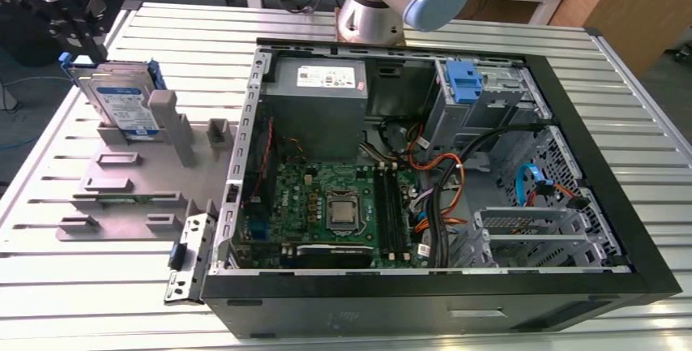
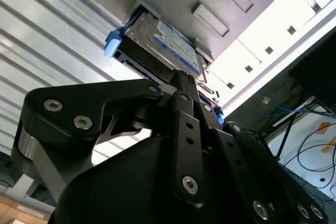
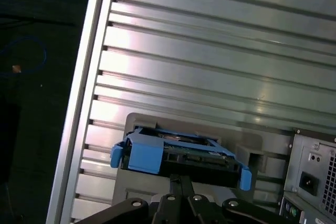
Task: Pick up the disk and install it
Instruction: 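Pick up the disk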
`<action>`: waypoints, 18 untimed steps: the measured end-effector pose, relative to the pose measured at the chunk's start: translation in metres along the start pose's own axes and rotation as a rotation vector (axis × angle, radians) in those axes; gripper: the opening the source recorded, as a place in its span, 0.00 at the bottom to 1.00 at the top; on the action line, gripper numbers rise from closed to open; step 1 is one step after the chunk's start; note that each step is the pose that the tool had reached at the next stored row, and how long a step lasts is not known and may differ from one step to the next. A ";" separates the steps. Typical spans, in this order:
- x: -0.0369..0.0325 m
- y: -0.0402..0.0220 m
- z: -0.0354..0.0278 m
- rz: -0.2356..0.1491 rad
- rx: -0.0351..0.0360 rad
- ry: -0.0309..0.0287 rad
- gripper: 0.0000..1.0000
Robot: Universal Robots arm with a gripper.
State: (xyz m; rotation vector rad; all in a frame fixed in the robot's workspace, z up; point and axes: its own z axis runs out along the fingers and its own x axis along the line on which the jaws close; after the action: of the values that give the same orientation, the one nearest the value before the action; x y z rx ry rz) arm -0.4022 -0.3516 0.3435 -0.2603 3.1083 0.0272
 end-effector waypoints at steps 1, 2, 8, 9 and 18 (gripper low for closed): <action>0.0000 0.0000 0.0000 0.000 0.0000 0.0000 0.11; 0.0000 0.0000 0.0000 -0.001 0.0001 0.0000 0.11; 0.0000 0.0001 0.0001 -0.027 -0.0004 0.0005 0.11; 0.0000 0.0001 0.0002 -0.045 -0.0008 0.0009 0.11; 0.0000 0.0000 0.0012 -0.206 -0.0046 0.0033 0.11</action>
State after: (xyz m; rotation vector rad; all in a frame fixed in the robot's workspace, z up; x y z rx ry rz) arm -0.4022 -0.3516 0.3422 -0.5797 3.0668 0.0302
